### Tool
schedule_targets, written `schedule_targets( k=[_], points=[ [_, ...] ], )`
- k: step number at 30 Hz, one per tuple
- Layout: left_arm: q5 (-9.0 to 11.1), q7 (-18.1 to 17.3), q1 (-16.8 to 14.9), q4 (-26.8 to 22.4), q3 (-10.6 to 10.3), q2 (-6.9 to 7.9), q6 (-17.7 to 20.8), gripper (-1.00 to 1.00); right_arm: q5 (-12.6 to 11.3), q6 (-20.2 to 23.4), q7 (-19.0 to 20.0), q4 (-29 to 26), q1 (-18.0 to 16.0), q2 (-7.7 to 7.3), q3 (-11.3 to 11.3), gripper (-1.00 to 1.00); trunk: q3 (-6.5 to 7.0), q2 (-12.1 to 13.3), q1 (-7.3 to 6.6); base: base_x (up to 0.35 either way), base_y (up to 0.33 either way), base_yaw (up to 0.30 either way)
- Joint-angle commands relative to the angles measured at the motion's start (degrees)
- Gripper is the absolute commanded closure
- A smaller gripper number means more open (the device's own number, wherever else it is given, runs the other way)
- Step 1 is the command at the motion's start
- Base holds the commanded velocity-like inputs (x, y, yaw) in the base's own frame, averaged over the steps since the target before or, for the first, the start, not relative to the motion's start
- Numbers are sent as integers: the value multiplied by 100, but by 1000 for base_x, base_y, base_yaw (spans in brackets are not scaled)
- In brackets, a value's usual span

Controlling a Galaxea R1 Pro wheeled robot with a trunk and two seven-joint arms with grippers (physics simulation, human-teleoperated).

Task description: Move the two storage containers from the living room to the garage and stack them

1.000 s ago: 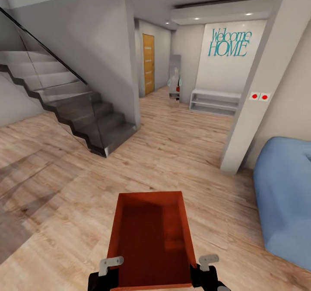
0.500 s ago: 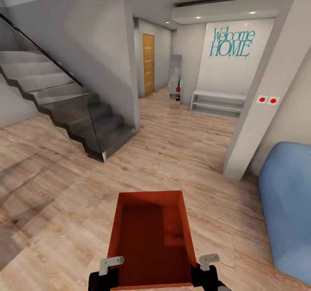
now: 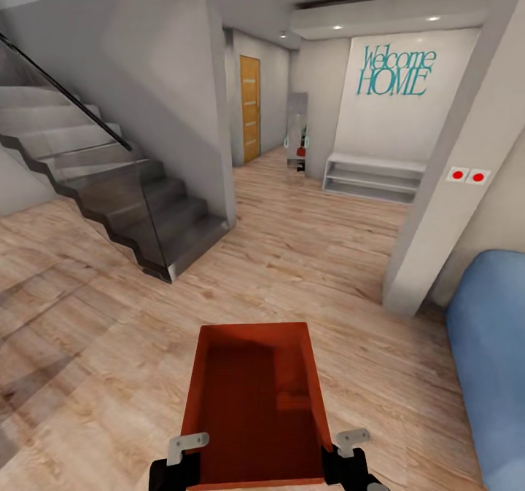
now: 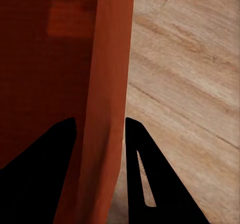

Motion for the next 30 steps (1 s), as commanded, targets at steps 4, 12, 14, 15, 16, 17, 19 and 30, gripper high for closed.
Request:
schedule_targets(
  k=[4, 12, 14, 15, 16, 17, 19, 30],
  points=[
    [-10, 59, 0, 183, -32, -6, 51, 100, 36, -192, 76, -17, -7, 102, -44, 100, -11, -11, 7, 325, 0, 0],
    [-10, 56, 0, 183, -32, -6, 51, 100, 36, -192, 76, -17, -8, 99, -44, 100, -11, -11, 7, 325, 0, -150],
    [-10, 56, 0, 184, -32, -6, 51, 100, 36, -192, 76, -17, -10, 101, -44, 100, -11, -11, 7, 325, 0, -259],
    [-10, 56, 0, 183, -32, -6, 51, 100, 36, -192, 76, -17, -10, 100, -44, 100, -11, -11, 7, 325, 0, -262],
    [-10, 56, 0, 183, -32, -6, 51, 100, 36, -192, 76, -17, -8, 100, -44, 100, -11, -11, 7, 325, 0, -258],
    [-10, 56, 0, 184, -32, -6, 51, 100, 36, -192, 76, -17, -6, 101, -44, 100, -11, -11, 7, 325, 0, -194],
    [-10, 56, 0, 184, -32, -6, 51, 100, 36, -192, 76, -17, -6, 101, -44, 100, -11, -11, 7, 325, 0, -102],
    [-10, 56, 0, 182, -32, -6, 51, 100, 36, -192, 76, -17, -5, 99, -44, 100, -11, -11, 7, 325, 0, -10]
  ],
)
